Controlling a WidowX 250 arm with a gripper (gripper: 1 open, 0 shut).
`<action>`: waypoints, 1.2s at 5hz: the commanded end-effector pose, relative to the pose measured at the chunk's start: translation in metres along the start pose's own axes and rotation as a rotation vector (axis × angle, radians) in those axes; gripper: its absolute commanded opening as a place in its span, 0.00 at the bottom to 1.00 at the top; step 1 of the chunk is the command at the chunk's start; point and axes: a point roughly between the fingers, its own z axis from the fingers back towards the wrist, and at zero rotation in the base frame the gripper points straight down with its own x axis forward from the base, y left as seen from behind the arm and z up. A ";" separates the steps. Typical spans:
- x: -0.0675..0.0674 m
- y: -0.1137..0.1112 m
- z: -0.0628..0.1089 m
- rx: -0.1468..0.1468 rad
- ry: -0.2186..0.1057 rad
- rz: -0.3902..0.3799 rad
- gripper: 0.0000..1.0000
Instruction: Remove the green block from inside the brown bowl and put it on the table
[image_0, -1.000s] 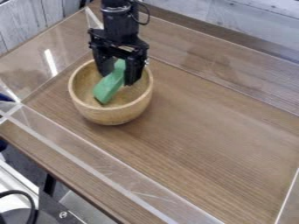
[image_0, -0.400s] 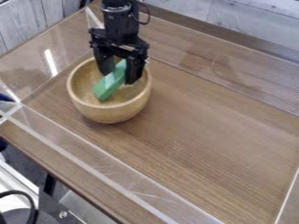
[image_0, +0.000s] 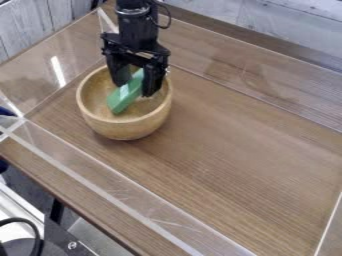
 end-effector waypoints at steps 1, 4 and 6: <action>0.011 0.003 0.014 0.015 -0.061 0.001 1.00; 0.011 0.001 0.017 0.010 -0.077 0.002 1.00; 0.012 0.001 0.015 0.011 -0.074 0.005 0.00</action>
